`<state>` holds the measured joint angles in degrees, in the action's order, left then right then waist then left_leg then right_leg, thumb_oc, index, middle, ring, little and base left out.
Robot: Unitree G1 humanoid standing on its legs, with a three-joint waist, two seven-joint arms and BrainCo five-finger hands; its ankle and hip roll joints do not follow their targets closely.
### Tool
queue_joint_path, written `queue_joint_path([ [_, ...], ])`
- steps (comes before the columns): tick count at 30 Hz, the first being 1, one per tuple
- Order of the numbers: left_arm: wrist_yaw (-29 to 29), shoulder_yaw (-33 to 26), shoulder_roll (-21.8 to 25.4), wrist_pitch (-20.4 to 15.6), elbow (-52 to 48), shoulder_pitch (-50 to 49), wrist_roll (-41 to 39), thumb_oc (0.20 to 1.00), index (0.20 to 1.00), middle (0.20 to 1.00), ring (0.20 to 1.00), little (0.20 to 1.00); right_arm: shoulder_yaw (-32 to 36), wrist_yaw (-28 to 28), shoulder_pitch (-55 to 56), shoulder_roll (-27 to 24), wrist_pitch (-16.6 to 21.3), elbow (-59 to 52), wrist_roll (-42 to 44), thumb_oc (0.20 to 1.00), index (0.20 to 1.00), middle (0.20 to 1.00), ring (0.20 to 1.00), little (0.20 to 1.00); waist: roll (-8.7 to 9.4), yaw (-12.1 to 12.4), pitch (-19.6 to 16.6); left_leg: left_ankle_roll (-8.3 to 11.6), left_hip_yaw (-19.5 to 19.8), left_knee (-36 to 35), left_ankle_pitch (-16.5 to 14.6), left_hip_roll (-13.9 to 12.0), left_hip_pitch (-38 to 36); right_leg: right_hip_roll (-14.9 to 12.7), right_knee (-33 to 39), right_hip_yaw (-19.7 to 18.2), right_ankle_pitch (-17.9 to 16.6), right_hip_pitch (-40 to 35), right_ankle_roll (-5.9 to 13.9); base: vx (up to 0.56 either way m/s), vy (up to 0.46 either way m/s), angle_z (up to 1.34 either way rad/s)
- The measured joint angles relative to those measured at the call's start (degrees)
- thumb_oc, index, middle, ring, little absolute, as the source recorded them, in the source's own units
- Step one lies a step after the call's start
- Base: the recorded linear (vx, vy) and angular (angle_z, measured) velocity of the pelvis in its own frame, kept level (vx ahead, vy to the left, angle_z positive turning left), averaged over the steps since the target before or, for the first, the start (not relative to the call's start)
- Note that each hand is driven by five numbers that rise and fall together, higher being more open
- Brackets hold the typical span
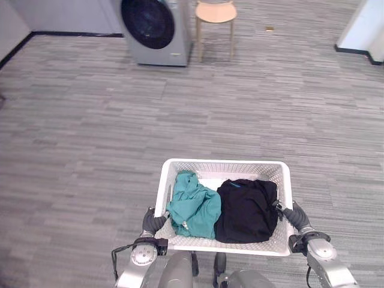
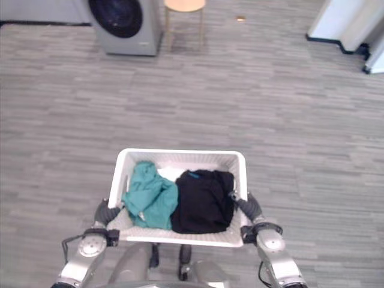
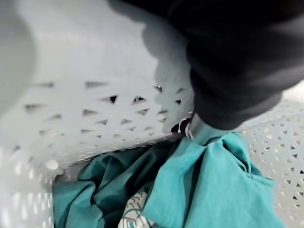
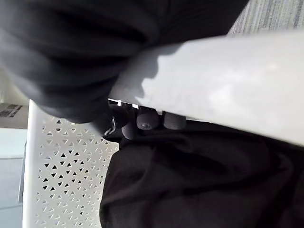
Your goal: Grab the laundry basket,head to the washer,open it,put in the laundry and shut it.
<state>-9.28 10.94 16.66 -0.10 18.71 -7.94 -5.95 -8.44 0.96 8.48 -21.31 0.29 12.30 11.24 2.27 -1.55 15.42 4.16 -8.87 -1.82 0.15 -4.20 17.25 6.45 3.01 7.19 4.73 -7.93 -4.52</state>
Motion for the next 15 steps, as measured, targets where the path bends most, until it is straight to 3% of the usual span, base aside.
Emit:
queue_joint_path([
  [2, 0.24, -0.18, -0.36, 0.36, 0.07, -1.38, 0.06, 0.200, 0.200, 0.200, 0.200, 0.200, -0.54, -0.06, 1.72, -0.02, -0.39, -0.13, -0.02, 0.200, 0.200, 0.200, 0.200, 0.200, 0.08, 0.57, -0.13, -0.94, -3.46, -1.61, 0.74, -1.08, 0.53, 0.82, -1.29, -1.43, 2.38, -3.79, -0.41, 0.71, 0.086, -0.40],
  [3, 0.26, -0.20, -0.34, 0.36, 0.02, -2.48, 0.06, 0.200, 0.200, 0.200, 0.200, 0.200, -1.00, -0.06, 2.28, -0.03, -0.38, -0.28, -0.04, 0.200, 0.200, 0.200, 0.200, 0.200, 0.54, 0.68, -0.48, -1.37, -4.79, 0.17, 1.13, -0.27, 1.68, 0.28, -0.87, -2.14, 4.10, -6.03, 1.23, 0.69, 0.099, -0.55],
  [5, 0.32, -0.28, -0.50, 0.44, -0.14, -4.11, 0.06, 0.200, 0.200, 0.200, 0.200, 0.200, -1.23, -0.39, 2.79, -0.08, -0.51, -0.52, -0.36, 0.200, 0.200, 0.200, 0.200, 0.200, 1.51, 1.82, -1.18, -2.92, -6.15, 2.04, 1.61, 1.91, 1.34, -1.38, -0.64, -4.95, 7.21, -9.66, 2.15, 0.64, 0.110, -0.73],
  [6, 0.22, -0.43, -0.86, 0.86, 0.12, -4.88, 0.06, 0.200, 0.200, 0.200, 0.200, 0.200, -1.16, -0.42, 3.53, 0.47, -0.78, -0.75, -2.27, 0.200, 0.200, 0.200, 0.200, 0.200, 1.63, 1.97, -1.69, -7.95, -5.80, 6.38, 6.73, 2.00, -0.83, -2.31, -7.47, -5.47, 9.81, -10.96, 5.14, 0.55, 0.122, -0.67],
  [7, 0.34, -0.38, -0.73, 0.84, -0.46, -5.81, 0.07, 0.200, 0.200, 0.200, 0.200, 0.200, -1.09, -0.43, 4.99, 0.20, -0.73, -1.98, -2.27, 0.200, 0.200, 0.200, 0.200, 0.200, 0.85, 1.82, -3.10, -10.25, -6.03, 6.30, 11.24, 1.81, -1.52, -2.95, -12.47, -4.65, 10.13, -9.25, 6.02, 0.51, 0.118, -0.40],
  [8, 0.36, -0.41, 0.20, 0.77, -1.14, -5.03, 0.08, 0.200, 0.200, 0.200, 0.200, 0.200, -1.13, -0.28, 5.99, 0.90, -0.62, -2.75, -2.28, 0.200, 0.200, 0.200, 0.200, 0.200, 2.46, 1.15, -4.23, -9.93, -6.41, 6.63, 8.46, 3.49, -2.71, -4.75, -19.24, -4.08, 9.62, -6.61, 7.15, 0.57, 0.123, -0.18],
  [9, 0.40, -0.42, 1.54, 0.74, -1.60, -3.69, 0.09, 0.200, 0.200, 0.200, 0.200, 0.200, -1.03, -0.06, 6.20, 1.20, -0.63, -4.57, -2.33, 0.200, 0.200, 0.200, 0.200, 0.200, 3.18, 1.14, -4.02, -11.02, -7.25, 5.13, 6.17, 4.91, -6.79, -8.20, -40.58, -1.14, 4.88, 2.46, 10.91, 0.53, 0.132, -0.15],
  [10, 0.46, -0.30, 2.11, 0.74, -1.63, -3.16, 0.06, 0.200, 0.200, 0.200, 0.200, 0.200, -0.91, 0.08, 6.16, 1.38, -0.47, -5.59, -2.36, 0.200, 0.200, 0.200, 0.200, 0.200, 3.26, 0.46, -4.02, -11.02, -6.98, 3.72, 5.56, 6.18, -9.64, -11.31, -50.32, 0.79, 3.85, 7.09, 12.16, 0.56, 0.152, -0.05],
  [11, 0.43, -0.26, 2.31, 0.70, -1.69, -2.79, 0.04, 0.200, 0.200, 0.200, 0.200, 0.200, -0.58, 0.15, 6.01, 1.80, -0.31, -5.89, -2.36, 0.200, 0.200, 0.200, 0.200, 0.200, 3.14, -0.15, -3.98, -10.96, -5.91, 2.84, 5.98, 7.13, -11.64, -12.63, -52.94, 1.67, 4.79, 9.29, 10.78, 0.50, 0.124, 0.13],
  [12, 0.15, -0.26, 2.12, 0.61, -2.62, -1.44, 0.03, 0.200, 0.200, 0.200, 0.200, 0.200, 0.13, 0.44, 5.95, 2.01, -0.23, -6.41, -2.33, 0.200, 0.200, 0.200, 0.200, 0.200, 2.00, -0.39, -3.68, -12.53, -4.49, 1.05, 2.99, 7.44, -15.14, -13.24, -53.67, 2.02, 7.40, 13.45, 10.08, 0.54, 0.091, -0.02],
  [13, -0.01, -0.39, 2.00, 0.41, -3.05, -0.84, 0.03, 0.200, 0.200, 0.200, 0.200, 0.200, 0.90, 0.47, 5.36, 2.23, -0.09, -6.44, -2.32, 0.200, 0.200, 0.200, 0.200, 0.200, 1.06, -0.15, -3.21, -12.29, -4.61, -0.22, 2.58, 7.39, -16.95, -14.01, -53.39, 3.01, 8.74, 16.46, 9.50, 0.36, 0.037, -0.11],
  [14, -0.03, -0.47, 1.74, 0.13, -3.13, 0.03, 0.03, 0.200, 0.200, 0.200, 0.200, 0.200, 1.50, 0.63, 4.58, 2.10, 0.25, -6.35, -2.30, 0.200, 0.200, 0.200, 0.200, 0.200, -0.73, -0.44, -2.81, -12.57, -4.26, -1.35, 1.94, 7.11, -19.08, -14.61, -49.66, 5.20, 9.49, 20.02, 8.26, 0.53, 0.017, 0.31],
  [15, -0.06, -0.47, 1.97, -0.01, -2.84, 1.66, 0.04, 0.200, 0.200, 0.200, 0.200, 0.200, 1.85, 1.17, 2.70, 2.14, 0.65, -5.84, -2.25, 0.200, 0.200, 0.200, 0.200, 0.200, -1.70, -2.71, -2.31, -10.65, -3.21, -1.20, 2.00, 7.27, -20.96, -15.14, -39.49, 6.08, 9.07, 25.46, 8.54, 0.54, -0.029, 0.67],
])
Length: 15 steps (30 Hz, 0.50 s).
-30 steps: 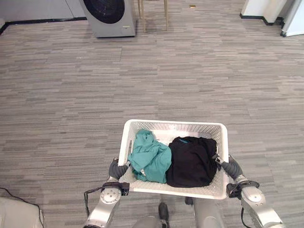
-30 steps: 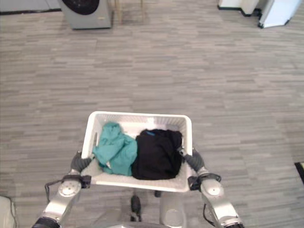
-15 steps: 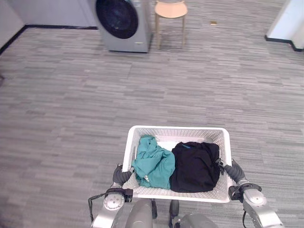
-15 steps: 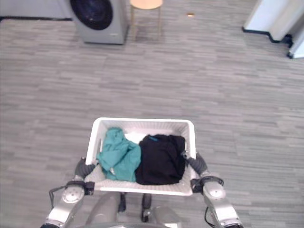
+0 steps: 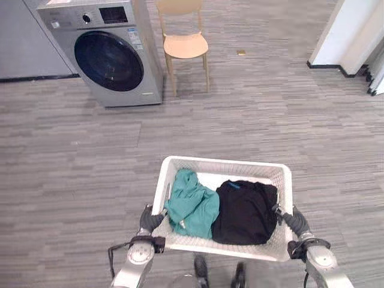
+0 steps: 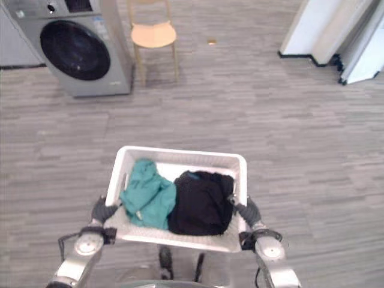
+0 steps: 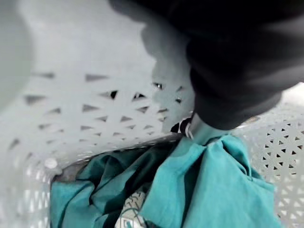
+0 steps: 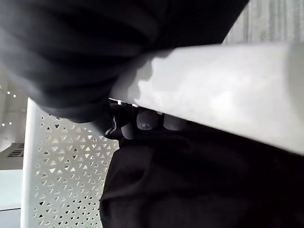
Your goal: Grab the laundry basket,head to the washer,open it,put in the laundry and shut it.
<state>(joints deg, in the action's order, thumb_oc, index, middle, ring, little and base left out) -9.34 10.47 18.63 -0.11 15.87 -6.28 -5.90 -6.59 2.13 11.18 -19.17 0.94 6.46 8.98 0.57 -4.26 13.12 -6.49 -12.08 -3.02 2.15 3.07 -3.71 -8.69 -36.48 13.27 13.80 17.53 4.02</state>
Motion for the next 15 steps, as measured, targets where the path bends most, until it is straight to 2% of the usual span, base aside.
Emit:
queue_joint_path([
  [1, 0.04, -0.04, -0.08, 0.01, 0.02, 0.44, 0.00, 0.200, 0.200, 0.200, 0.200, 0.200, -0.05, 0.26, -0.26, -0.10, 0.03, 0.23, 0.07, 0.200, 0.200, 0.200, 0.200, 0.200, -0.05, -0.77, 0.01, -0.10, 0.49, 0.02, -0.94, 0.09, -1.37, -0.47, 3.50, -0.21, -1.05, 3.00, 0.96, 0.92, -0.096, 0.76],
  [2, 0.04, -0.04, -0.14, -0.15, -0.05, 0.30, 0.01, 0.200, 0.200, 0.200, 0.200, 0.200, -0.19, 0.14, -0.57, -0.13, 0.28, 1.14, 0.10, 0.200, 0.200, 0.200, 0.200, 0.200, -0.41, -1.64, 0.03, 1.20, 0.87, 0.01, -4.47, -0.84, -4.15, 0.35, 12.56, 1.25, -3.78, 4.67, 1.77, 0.72, -0.128, 0.46],
  [5, 0.21, 0.02, -0.91, 0.05, 1.57, -0.17, 0.02, 0.200, 0.200, 0.200, 0.200, 0.200, -0.30, 0.15, -0.26, 0.02, -0.08, 1.67, 0.09, 0.200, 0.200, 0.200, 0.200, 0.200, 0.75, -1.79, 0.10, 3.81, 3.29, 0.02, -8.83, -0.98, -9.19, 0.88, 34.12, 0.63, -10.26, 5.14, 2.95, 0.41, -0.086, 0.48],
  [7, 0.48, 0.63, -1.09, 0.28, 2.28, -1.35, 0.12, 0.200, 0.200, 0.200, 0.200, 0.200, -0.55, 0.07, 1.61, 0.12, -0.21, 2.86, 0.09, 0.200, 0.200, 0.200, 0.200, 0.200, 2.27, -1.86, -0.55, 7.41, 3.10, 0.58, -11.22, -1.15, -14.06, 0.03, 36.48, 2.66, -9.53, 2.99, 2.87, 0.67, -0.146, 0.62],
  [8, 0.54, 0.51, -2.64, 0.31, 2.89, -1.56, 0.57, 0.200, 0.200, 0.200, 0.200, 0.200, -0.55, 0.05, 1.55, -0.71, -0.30, 3.84, 0.07, 0.200, 0.200, 0.200, 0.200, 0.200, 0.60, -1.72, -0.53, 8.09, 3.03, 1.21, -12.73, -3.30, -15.57, 1.02, 34.25, 2.01, -14.53, 2.74, 2.26, 0.56, -0.128, 0.46],
  [9, 0.28, 0.45, -3.54, 0.34, 2.80, -2.03, 0.85, 0.200, 0.200, 0.200, 0.200, 0.200, -0.27, 0.14, 0.93, -0.89, -0.55, 4.74, 0.08, 0.200, 0.200, 0.200, 0.200, 0.200, -1.40, -1.88, -0.61, 8.78, 3.34, 2.57, -13.60, -5.52, -15.63, 2.41, 30.28, 2.60, -14.60, 3.49, 2.43, 0.62, -0.180, 0.40],
  [10, 0.24, 0.57, -3.30, 0.40, 2.87, -1.35, 1.84, 0.200, 0.200, 0.200, 0.200, 0.200, 0.06, 0.02, 0.60, -0.64, -0.69, 4.85, 0.07, 0.200, 0.200, 0.200, 0.200, 0.200, -0.97, -2.31, 0.45, 9.40, 4.72, 6.51, -13.46, -6.56, -15.20, 2.72, 25.86, 0.84, -15.19, 3.59, 1.60, 0.34, -0.146, 0.99],
  [11, 0.70, 0.86, -3.15, 0.54, 3.26, -0.75, 2.29, 0.200, 0.200, 0.200, 0.200, 0.200, 0.72, -0.43, 1.45, -0.45, -0.50, 4.08, 0.08, 0.200, 0.200, 0.200, 0.200, 0.200, 0.95, -2.92, 1.15, 11.71, 7.07, 13.71, -12.06, -7.12, -13.96, 2.55, 21.67, -2.07, -18.89, 1.62, -4.10, 0.65, -0.314, 1.11],
  [12, 0.64, 1.99, -3.99, 0.30, 3.08, -0.74, 2.31, 0.200, 0.200, 0.200, 0.200, 0.200, 2.66, -0.73, 1.87, -0.79, -0.44, 3.61, 0.07, 0.200, 0.200, 0.200, 0.200, 0.200, 0.56, -3.31, 0.83, 15.01, 7.86, 22.32, -11.56, -8.01, -11.90, 3.35, 19.31, -1.08, -16.86, -0.46, -6.49, 0.50, -0.293, 0.88],
  [13, 0.55, 1.81, -3.98, 0.02, 2.91, -0.73, 2.30, 0.200, 0.200, 0.200, 0.200, 0.200, 2.54, -0.83, 0.87, -0.93, -0.12, 3.63, 0.06, 0.200, 0.200, 0.200, 0.200, 0.200, -0.37, -2.86, 0.54, 15.58, 8.04, 24.75, -9.23, -7.37, -10.00, 3.92, 19.49, -1.08, -15.52, -1.00, -7.06, 0.47, -0.278, 0.30],
  [14, 0.49, 1.06, -3.97, 0.06, 2.89, 0.16, 2.25, 0.200, 0.200, 0.200, 0.200, 0.200, 2.37, -1.13, -0.19, -1.05, -0.08, 3.95, 0.06, 0.200, 0.200, 0.200, 0.200, 0.200, -0.08, -3.12, 0.83, 16.38, 7.08, 34.02, -5.46, -9.15, -5.33, 4.43, 20.71, 0.01, -15.13, -2.90, -7.73, 0.31, -0.160, 0.05],
  [15, 0.49, 0.94, -3.96, 0.07, 2.87, 0.40, 2.24, 0.200, 0.200, 0.200, 0.200, 0.200, 2.49, -1.11, -0.34, -1.05, -0.21, 3.78, 0.07, 0.200, 0.200, 0.200, 0.200, 0.200, 0.19, -2.86, 0.99, 16.40, 6.34, 38.45, -5.98, -9.72, -2.88, 4.76, 21.32, 0.19, -15.50, -4.11, -8.53, 0.30, -0.114, 0.09],
])
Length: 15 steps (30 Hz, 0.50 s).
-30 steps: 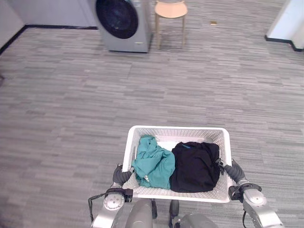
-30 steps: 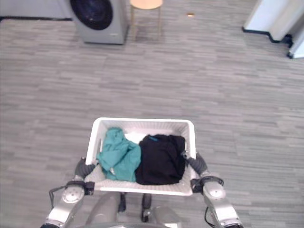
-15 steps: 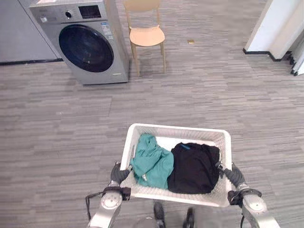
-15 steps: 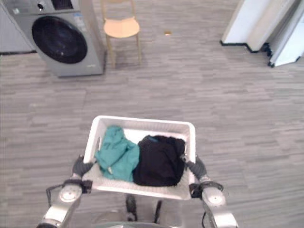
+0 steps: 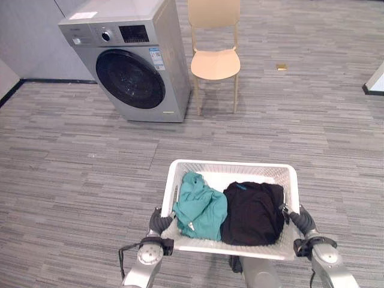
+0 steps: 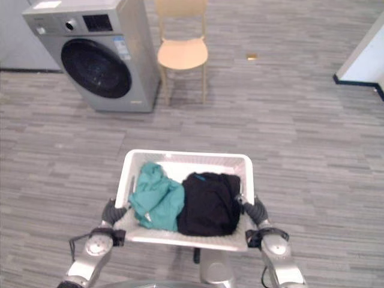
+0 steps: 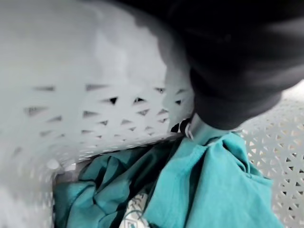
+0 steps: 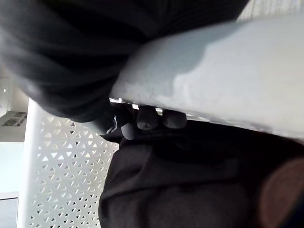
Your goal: Grab the laundry basket,head to the washer,open it,put in the laundry and shut it.
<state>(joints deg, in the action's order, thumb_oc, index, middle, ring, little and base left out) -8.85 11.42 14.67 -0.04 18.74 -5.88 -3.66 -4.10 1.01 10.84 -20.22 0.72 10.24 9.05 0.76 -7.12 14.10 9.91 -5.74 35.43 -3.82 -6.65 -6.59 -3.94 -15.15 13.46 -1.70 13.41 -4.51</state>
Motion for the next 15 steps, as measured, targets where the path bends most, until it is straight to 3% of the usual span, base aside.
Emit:
queue_joint_path([
  [1, 0.01, -0.19, 0.10, 0.00, -0.12, 0.03, -0.01, 0.200, 0.200, 0.200, 0.200, 0.200, -0.11, 0.05, -0.35, 0.05, 0.01, -0.17, 0.01, 0.200, 0.200, 0.200, 0.200, 0.200, 0.17, 0.30, 0.03, -0.43, -0.56, 1.17, -1.40, -0.31, 1.73, 0.15, 1.60, -0.05, 0.24, -1.67, -0.39, 0.42, -0.103, 0.17],
  [2, 0.19, -0.01, 0.14, 0.06, -0.23, 0.45, -0.04, 0.200, 0.200, 0.200, 0.200, 0.200, 0.13, 0.20, -0.39, -0.04, -0.03, -0.21, 0.03, 0.200, 0.200, 0.200, 0.200, 0.200, 0.61, 0.13, 0.22, -3.21, -4.69, -1.75, -5.20, -0.47, 4.40, 0.29, 6.29, 0.11, 1.19, -5.32, -1.26, 0.29, -0.052, 0.22],
  [4, 0.20, 0.14, 0.21, 0.04, -0.69, 0.70, -0.03, 0.200, 0.200, 0.200, 0.200, 0.200, 0.33, 0.49, -0.18, -0.08, 0.14, -0.36, 0.05, 0.200, 0.200, 0.200, 0.200, 0.200, 1.26, 0.88, 0.49, -3.91, -8.04, -8.99, -5.58, 0.34, 9.54, 0.07, 9.96, 0.24, 1.46, -8.22, -1.15, 0.26, -0.011, 0.22],
  [6, 0.10, 0.13, 0.35, 0.11, -0.72, 0.87, -0.03, 0.200, 0.200, 0.200, 0.200, 0.200, 0.17, 0.54, -0.84, -0.03, 0.09, -0.33, 0.05, 0.200, 0.200, 0.200, 0.200, 0.200, 1.20, 1.97, 1.06, -5.16, -9.10, -17.51, -3.61, -0.05, 13.52, 0.63, 11.86, 0.97, 1.13, -10.36, -0.62, 0.37, 0.019, 0.02],
  [7, 0.07, 0.07, 0.29, 0.27, -0.64, 0.52, -0.04, 0.200, 0.200, 0.200, 0.200, 0.200, -0.21, 0.68, -0.95, -0.04, -0.03, -0.11, 0.01, 0.200, 0.200, 0.200, 0.200, 0.200, 0.63, 2.77, 1.29, -4.69, -9.04, -23.07, -0.81, -0.90, 15.61, 1.91, 13.46, 0.90, 1.37, -12.16, -0.09, 0.43, 0.029, -0.12],
  [8, -0.08, -0.31, 0.28, 0.26, -0.57, -0.74, -0.07, 0.200, 0.200, 0.200, 0.200, 0.200, -1.10, 0.75, -0.86, -0.05, -0.23, 0.14, -0.02, 0.200, 0.200, 0.200, 0.200, 0.200, -0.52, 3.51, 1.61, -3.76, -7.74, -34.60, 4.69, -2.40, 16.48, 4.42, 16.85, 1.00, 1.63, -16.21, 0.20, 0.49, 0.042, -0.18],
  [9, -0.05, -0.26, 0.29, 0.29, -0.29, -0.77, -0.12, 0.200, 0.200, 0.200, 0.200, 0.200, -1.12, 0.74, -0.56, 0.00, -0.34, 0.17, -0.04, 0.200, 0.200, 0.200, 0.200, 0.200, -1.26, 3.92, 1.73, -4.19, -7.90, -37.50, 6.24, -2.98, 17.12, 5.56, 17.49, 1.33, 1.32, -17.71, 0.47, 0.47, 0.059, -0.25],
  [10, -0.04, -0.24, 0.29, 0.34, -0.24, -1.00, -0.13, 0.200, 0.200, 0.200, 0.200, 0.200, -1.23, 0.73, -0.27, 0.01, -0.52, 0.44, -0.05, 0.200, 0.200, 0.200, 0.200, 0.200, -1.55, 4.27, 1.84, -4.62, -7.65, -38.51, 7.29, -3.81, 17.65, 6.09, 17.69, 1.35, 1.23, -18.93, 0.14, 0.48, 0.076, -0.18],
  [12, 0.02, -0.21, 0.33, 0.38, -0.08, -1.16, -0.13, 0.200, 0.200, 0.200, 0.200, 0.200, -1.53, 0.82, -0.07, 0.00, -0.56, 0.53, -0.07, 0.200, 0.200, 0.200, 0.200, 0.200, -1.67, 4.21, 1.68, -4.38, -7.68, -38.51, 8.46, -3.84, 19.60, 6.31, 17.32, 0.05, 5.59, -22.10, 1.00, 0.58, 0.123, -0.18],
  [14, 0.03, -0.20, 0.33, 0.46, -0.08, -1.17, -0.13, 0.200, 0.200, 0.200, 0.200, 0.200, -1.57, 0.85, -0.13, -0.02, -0.61, 0.52, -0.10, 0.200, 0.200, 0.200, 0.200, 0.200, -1.28, 4.76, 1.84, -4.32, -6.99, -38.28, 9.14, -3.85, 19.49, 6.12, 16.28, -2.33, 7.74, -23.84, 1.74, 0.41, 0.108, -0.37],
  [15, -0.01, -0.13, 0.26, 0.47, -0.09, -1.24, -0.14, 0.200, 0.200, 0.200, 0.200, 0.200, -1.56, 0.87, -0.01, -0.13, -0.59, 0.50, -0.11, 0.200, 0.200, 0.200, 0.200, 0.200, -1.38, 5.19, 1.74, -4.73, -6.48, -38.29, 9.57, -3.44, 18.99, 6.02, 15.51, -2.53, 7.72, -24.52, 3.01, 0.63, 0.195, -0.52],
])
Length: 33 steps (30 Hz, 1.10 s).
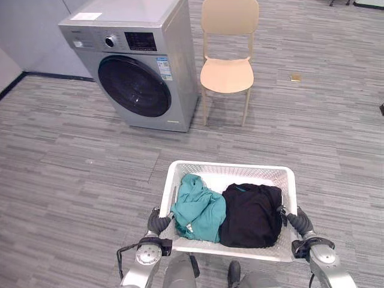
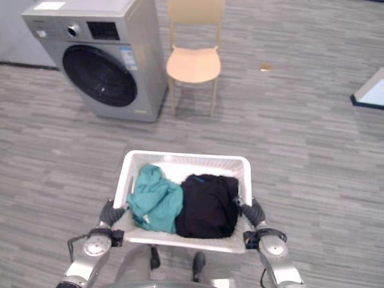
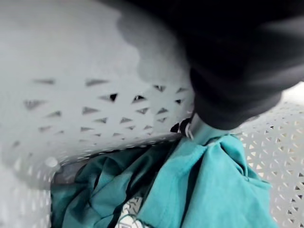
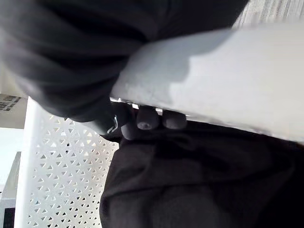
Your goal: Grab the laundry basket,head to the washer,open it,put in the laundry and shut it.
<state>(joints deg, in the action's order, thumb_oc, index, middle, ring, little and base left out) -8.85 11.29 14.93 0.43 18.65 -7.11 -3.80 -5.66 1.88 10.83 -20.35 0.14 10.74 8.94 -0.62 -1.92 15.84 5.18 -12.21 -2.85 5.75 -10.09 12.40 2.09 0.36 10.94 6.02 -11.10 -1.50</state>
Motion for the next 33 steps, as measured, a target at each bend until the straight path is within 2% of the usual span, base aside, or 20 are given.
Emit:
queue_joint_path([
  [2, 0.07, 0.49, 0.60, 0.19, -0.60, -0.61, -0.03, 0.200, 0.200, 0.200, 0.200, 0.200, 0.15, 0.04, 1.22, 0.28, -0.14, -1.05, -0.05, 0.200, 0.200, 0.200, 0.200, 0.200, 0.55, 0.27, -0.13, -1.69, 0.52, 2.14, 2.29, 1.04, -1.63, -1.09, 0.76, -1.51, 2.75, -3.82, 1.64, 0.51, 0.164, -0.48],
  [3, 0.04, -0.09, 1.16, 0.26, -0.36, -2.13, -0.08, 0.200, 0.200, 0.200, 0.200, 0.200, -1.33, 0.05, 2.13, 1.08, -0.37, -0.46, -0.12, 0.200, 0.200, 0.200, 0.200, 0.200, 3.56, 0.93, -1.31, -3.36, -1.69, 5.65, 4.31, 2.84, -4.04, -4.96, -2.87, -2.78, 5.81, -5.48, 4.22, 0.51, 0.208, -0.40],
  [5, 0.32, 0.09, 2.82, 0.23, -1.33, -2.25, -0.14, 0.200, 0.200, 0.200, 0.200, 0.200, -1.66, 0.22, 3.06, 1.70, -0.15, -1.46, -0.16, 0.200, 0.200, 0.200, 0.200, 0.200, 5.32, -0.28, -3.66, -5.75, -2.78, 7.60, 0.67, 5.95, -4.42, -8.73, -8.68, -2.77, 5.35, -3.55, 6.02, 0.53, 0.236, -0.29],
  [6, 0.26, 0.20, 3.70, 0.24, -1.36, -1.34, -0.17, 0.200, 0.200, 0.200, 0.200, 0.200, -1.39, 0.41, 2.21, 2.37, -0.25, -1.53, -0.19, 0.200, 0.200, 0.200, 0.200, 0.200, 4.76, 0.01, -3.36, -7.05, -2.92, 7.63, -0.32, 6.40, -5.79, -11.13, -25.02, -4.81, 5.39, 4.25, 7.35, 0.39, 0.182, -0.26],
  [7, 0.26, 0.21, 4.22, 0.23, -1.60, -0.19, -0.18, 0.200, 0.200, 0.200, 0.200, 0.200, -1.51, 0.57, 2.02, 2.60, -0.25, -2.28, -0.26, 0.200, 0.200, 0.200, 0.200, 0.200, 4.86, -0.52, -3.50, -9.13, -3.08, 7.45, -2.43, 7.31, -6.87, -11.98, -32.40, -5.11, 4.02, 8.42, 8.79, 0.52, 0.223, -0.35],
  [8, 0.24, 0.01, 5.25, 0.02, -1.86, 0.18, -0.26, 0.200, 0.200, 0.200, 0.200, 0.200, -1.62, 0.46, 1.97, 2.92, -0.16, -2.82, -0.89, 0.200, 0.200, 0.200, 0.200, 0.200, 5.22, -0.48, -3.53, -9.13, -3.31, 6.35, -2.79, 8.58, -8.93, -14.51, -40.18, -5.11, 3.88, 12.11, 9.34, 0.26, 0.097, -0.17],
  [10, 0.12, -0.10, 5.94, -0.02, -1.96, 1.10, -0.45, 0.200, 0.200, 0.200, 0.200, 0.200, -1.83, 0.29, 0.32, 2.85, -0.17, -2.99, -2.21, 0.200, 0.200, 0.200, 0.200, 0.200, 3.58, -0.82, -2.95, -9.94, -4.41, 3.45, -4.14, 9.34, -13.11, -15.84, -44.30, -4.80, 5.45, 18.68, 7.75, 0.42, 0.089, -0.29],
  [11, 0.05, -0.28, 5.65, -0.04, -1.99, 1.75, -0.45, 0.200, 0.200, 0.200, 0.200, 0.200, -1.99, 0.39, -0.33, 2.32, -0.17, -3.10, -2.25, 0.200, 0.200, 0.200, 0.200, 0.200, 2.64, -1.61, -2.58, -11.18, -4.20, 3.39, -5.93, 9.31, -14.04, -15.35, -42.65, -4.18, 5.77, 21.99, 7.26, 0.55, 0.053, -0.45],
  [13, -0.14, -1.61, 4.93, -0.36, -1.32, 1.32, -0.50, 0.200, 0.200, 0.200, 0.200, 0.200, -3.26, 0.04, -3.30, 1.12, -0.26, -2.78, -2.33, 0.200, 0.200, 0.200, 0.200, 0.200, 0.81, -1.30, -1.92, -10.08, -6.18, 1.99, -8.76, 8.97, -17.13, -16.41, -34.38, 1.44, 5.63, 27.83, 7.16, 0.48, -0.044, -0.57],
  [15, -0.03, -2.06, 4.53, -0.38, -0.64, 0.60, -0.56, 0.200, 0.200, 0.200, 0.200, 0.200, -3.91, -0.21, -3.74, 0.82, -0.66, -1.98, -2.37, 0.200, 0.200, 0.200, 0.200, 0.200, 0.25, -2.56, -1.58, -6.85, -7.77, 1.32, -10.88, 9.25, -21.33, -18.06, -18.27, 10.95, 2.06, 30.73, 7.71, 0.43, -0.099, -0.26],
  [18, 0.52, -2.08, 3.60, -0.34, -0.43, 0.02, -0.48, 0.200, 0.200, 0.200, 0.200, 0.200, -3.78, -0.72, -2.45, 0.68, -0.66, -0.65, -2.33, 0.200, 0.200, 0.200, 0.200, 0.200, 0.73, -3.35, -1.69, -4.99, -6.97, 1.30, -12.11, 8.78, -24.87, -16.10, -10.46, 9.24, -3.32, 32.02, 8.99, 0.35, -0.172, 0.39],
  [19, 0.70, -2.06, 3.21, -0.33, 0.46, 0.00, -0.46, 0.200, 0.200, 0.200, 0.200, 0.200, -3.71, -0.87, -2.03, 0.65, -0.66, -0.14, -2.34, 0.200, 0.200, 0.200, 0.200, 0.200, 1.53, -4.23, -2.08, -3.36, -5.05, 1.30, -13.20, 8.05, -26.44, -14.25, -7.35, 5.69, -4.59, 31.74, 8.73, 0.38, -0.227, 0.81],
  [22, 1.03, -0.39, 2.58, -0.19, 1.03, 0.03, -0.41, 0.200, 0.200, 0.200, 0.200, 0.200, -2.26, -1.01, -1.81, 0.14, -0.79, 0.73, -2.32, 0.200, 0.200, 0.200, 0.200, 0.200, 1.08, -3.90, -1.88, -2.15, -2.63, 4.40, -13.47, 5.46, -27.47, -11.73, -9.70, 3.49, -14.10, 29.82, 3.94, 0.33, -0.276, 0.63],
  [23, 1.12, -0.24, 1.85, -0.10, 1.64, -0.02, -0.39, 0.200, 0.200, 0.200, 0.200, 0.200, -1.83, -1.37, -2.24, -0.03, -0.85, 1.81, -2.31, 0.200, 0.200, 0.200, 0.200, 0.200, 0.72, -3.98, -1.65, 0.22, -0.82, 12.46, -12.00, 2.25, -25.05, -10.06, -11.79, 3.54, -12.47, 27.57, 1.61, 0.25, -0.281, 0.46],
  [24, 1.15, -0.14, 1.48, -0.09, 1.61, -0.19, -0.39, 0.200, 0.200, 0.200, 0.200, 0.200, -1.51, -1.65, -1.66, -0.30, -0.83, 1.46, -2.31, 0.200, 0.200, 0.200, 0.200, 0.200, 1.04, -3.65, -1.80, 1.62, -0.65, 17.28, -10.52, 1.28, -23.99, -9.84, -11.85, 3.75, -11.84, 26.47, -0.01, 0.27, -0.269, 0.26],
  [26, 1.05, -0.36, -0.12, -0.20, 1.50, -0.34, -0.41, 0.200, 0.200, 0.200, 0.200, 0.200, -1.53, -1.75, -2.63, -2.23, -0.30, 1.10, -2.31, 0.200, 0.200, 0.200, 0.200, 0.200, -0.07, -2.55, -1.68, 3.64, 1.82, 30.89, -3.42, -1.74, -18.03, -7.88, -11.36, 4.69, -8.93, 22.83, -2.60, 0.31, -0.206, -0.13],
  [27, 0.94, -0.39, -0.41, -0.23, 1.53, -0.28, -0.41, 0.200, 0.200, 0.200, 0.200, 0.200, -1.46, -1.76, -2.97, -2.46, -0.35, 1.20, -2.30, 0.200, 0.200, 0.200, 0.200, 0.200, -0.07, -2.31, -1.65, 4.01, 2.50, 34.54, -2.90, -2.35, -16.45, -7.44, -10.49, 4.59, -9.35, 21.58, -3.02, 0.32, -0.159, -0.11],
  [28, 0.93, -0.41, -0.43, -0.24, 1.50, -0.70, -0.43, 0.200, 0.200, 0.200, 0.200, 0.200, -1.30, -1.72, -3.15, -2.44, -0.34, 0.88, -2.30, 0.200, 0.200, 0.200, 0.200, 0.200, 0.24, -2.44, -1.59, 4.43, 2.88, 34.81, -6.33, -1.62, -14.82, -6.97, -7.96, 4.32, -8.73, 18.38, -3.71, 0.17, -0.083, -0.02],
  [31, 0.96, -0.20, -0.32, -0.34, 1.34, 0.47, -0.41, 0.200, 0.200, 0.200, 0.200, 0.200, -1.00, -1.27, -2.83, -2.73, -0.31, 0.23, -2.13, 0.200, 0.200, 0.200, 0.200, 0.200, 1.71, -2.34, -1.07, 3.27, 2.99, 29.62, -9.86, 1.99, -10.16, -6.75, -3.34, 4.36, -7.04, 13.50, -4.27, 0.33, -0.070, 0.02],
  [33, 1.01, 0.07, -0.30, -0.29, 1.25, 1.11, -0.40, 0.200, 0.200, 0.200, 0.200, 0.200, -0.71, -0.99, -2.26, -2.74, -0.31, -0.20, -2.13, 0.200, 0.200, 0.200, 0.200, 0.200, 1.61, -2.31, -1.07, 1.31, 0.03, 17.64, -9.76, 3.10, -7.01, -5.19, 0.55, 5.28, -8.73, 9.88, -3.46, 0.37, 0.058, -0.08],
])
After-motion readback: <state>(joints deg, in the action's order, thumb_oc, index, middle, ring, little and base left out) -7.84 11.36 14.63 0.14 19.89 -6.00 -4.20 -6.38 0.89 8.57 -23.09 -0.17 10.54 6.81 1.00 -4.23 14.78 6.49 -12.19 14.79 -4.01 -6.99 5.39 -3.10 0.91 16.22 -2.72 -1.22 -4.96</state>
